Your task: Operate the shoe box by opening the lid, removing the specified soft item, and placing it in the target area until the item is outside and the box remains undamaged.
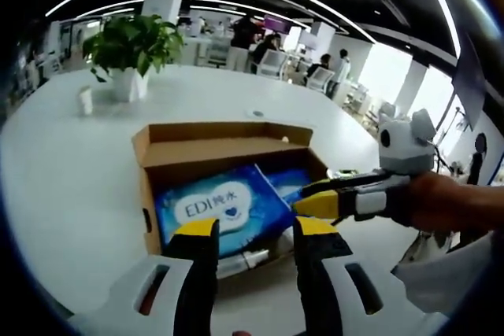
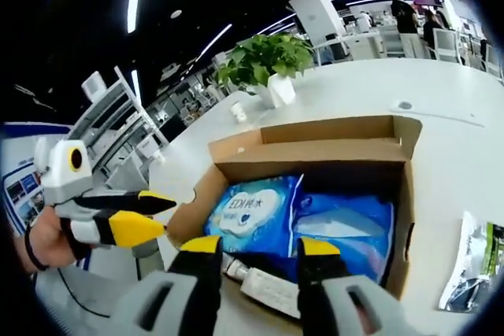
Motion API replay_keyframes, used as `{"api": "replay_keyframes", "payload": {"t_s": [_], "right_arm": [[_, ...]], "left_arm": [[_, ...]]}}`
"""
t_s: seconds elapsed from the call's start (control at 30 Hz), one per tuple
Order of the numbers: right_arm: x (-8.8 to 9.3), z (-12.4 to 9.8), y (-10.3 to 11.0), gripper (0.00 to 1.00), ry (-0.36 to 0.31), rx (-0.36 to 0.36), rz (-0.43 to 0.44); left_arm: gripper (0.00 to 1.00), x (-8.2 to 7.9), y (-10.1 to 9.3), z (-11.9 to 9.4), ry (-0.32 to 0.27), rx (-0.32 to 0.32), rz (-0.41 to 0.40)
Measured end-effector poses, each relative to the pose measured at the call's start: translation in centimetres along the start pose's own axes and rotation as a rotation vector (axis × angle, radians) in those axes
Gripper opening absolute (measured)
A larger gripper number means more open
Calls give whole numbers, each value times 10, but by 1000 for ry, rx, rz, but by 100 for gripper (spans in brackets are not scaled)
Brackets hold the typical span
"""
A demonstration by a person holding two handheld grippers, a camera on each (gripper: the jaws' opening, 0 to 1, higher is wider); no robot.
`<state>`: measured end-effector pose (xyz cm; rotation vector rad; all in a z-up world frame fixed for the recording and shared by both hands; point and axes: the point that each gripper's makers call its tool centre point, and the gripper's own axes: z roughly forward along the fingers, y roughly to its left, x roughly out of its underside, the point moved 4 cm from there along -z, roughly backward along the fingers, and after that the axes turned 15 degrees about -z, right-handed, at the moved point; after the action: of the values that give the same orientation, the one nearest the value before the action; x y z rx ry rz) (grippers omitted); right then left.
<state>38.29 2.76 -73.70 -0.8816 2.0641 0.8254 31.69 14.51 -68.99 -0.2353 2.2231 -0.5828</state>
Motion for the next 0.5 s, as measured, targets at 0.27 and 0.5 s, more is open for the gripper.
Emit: {"api": "replay_keyframes", "payload": {"t_s": [0.27,0.5], "right_arm": [[-13,16,-8,35,2,-12,-12],[-14,24,-8,35,13,-24,-19]], "left_arm": [[38,-1,5,4,0,-1,-15],[37,-1,6,4,-4,0,-22]]}}
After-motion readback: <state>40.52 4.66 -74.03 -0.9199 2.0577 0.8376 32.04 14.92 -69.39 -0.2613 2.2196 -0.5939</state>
